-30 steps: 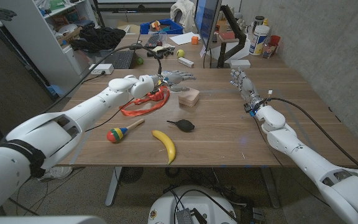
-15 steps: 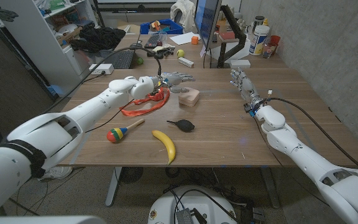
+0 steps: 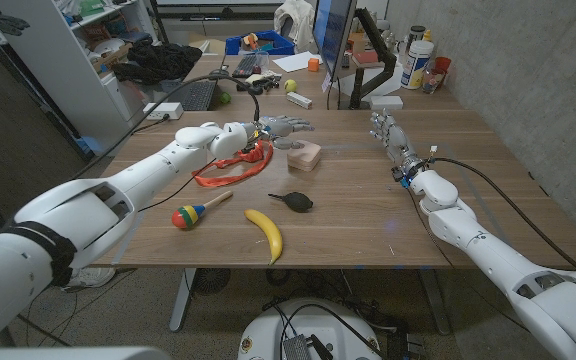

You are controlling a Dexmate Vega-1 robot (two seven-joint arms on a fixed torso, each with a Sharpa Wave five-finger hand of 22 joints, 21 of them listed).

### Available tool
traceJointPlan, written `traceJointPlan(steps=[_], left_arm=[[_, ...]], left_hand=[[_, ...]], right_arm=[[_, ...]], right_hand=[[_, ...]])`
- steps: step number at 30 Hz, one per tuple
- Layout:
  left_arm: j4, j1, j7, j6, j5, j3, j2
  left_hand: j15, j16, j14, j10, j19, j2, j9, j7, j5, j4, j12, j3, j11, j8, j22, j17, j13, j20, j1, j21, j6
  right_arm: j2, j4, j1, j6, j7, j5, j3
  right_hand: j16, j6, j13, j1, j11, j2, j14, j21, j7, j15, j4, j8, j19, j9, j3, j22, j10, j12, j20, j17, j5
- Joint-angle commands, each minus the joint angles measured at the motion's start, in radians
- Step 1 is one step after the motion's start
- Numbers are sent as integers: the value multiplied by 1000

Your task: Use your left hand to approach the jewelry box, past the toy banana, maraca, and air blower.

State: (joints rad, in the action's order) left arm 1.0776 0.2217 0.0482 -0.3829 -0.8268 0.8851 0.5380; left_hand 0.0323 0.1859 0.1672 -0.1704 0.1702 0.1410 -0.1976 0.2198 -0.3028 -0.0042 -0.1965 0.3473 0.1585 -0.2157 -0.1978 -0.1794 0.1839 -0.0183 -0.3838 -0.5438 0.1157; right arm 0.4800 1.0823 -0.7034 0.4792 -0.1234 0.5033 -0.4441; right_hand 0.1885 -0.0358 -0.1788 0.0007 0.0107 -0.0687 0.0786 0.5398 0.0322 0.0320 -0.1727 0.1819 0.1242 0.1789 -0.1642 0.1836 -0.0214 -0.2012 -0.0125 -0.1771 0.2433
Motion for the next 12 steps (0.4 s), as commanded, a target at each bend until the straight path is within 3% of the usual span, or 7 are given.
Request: traceJointPlan(steps=[1, 12], left_arm=[[0, -1, 6, -9, 6, 3, 3], [47, 24, 24, 4, 15, -10, 23]], left_hand=[[72, 4, 81, -21, 44, -11, -3, 4, 7, 0, -4, -4, -2, -8, -3, -3, 2, -6, -5, 1, -7], [73, 4, 82, -20, 42, -10, -3, 4, 10, 1, -4, -7, -1, -7, -3, -4, 2, -5, -6, 1, -10]], right_arm=[[3, 21, -16, 1, 15, 1, 4], [14, 67, -45, 3, 35, -2, 11]], right_hand=[[-2, -3, -4, 9, 1, -70, 0, -1, -1, -1, 0, 7, -3, 3, 6, 3, -4, -5, -3, -1, 7], [-2, -2, -4, 9, 0, -69, -1, -4, 0, -1, 0, 7, -4, 3, 7, 4, -4, -5, -3, -1, 7]])
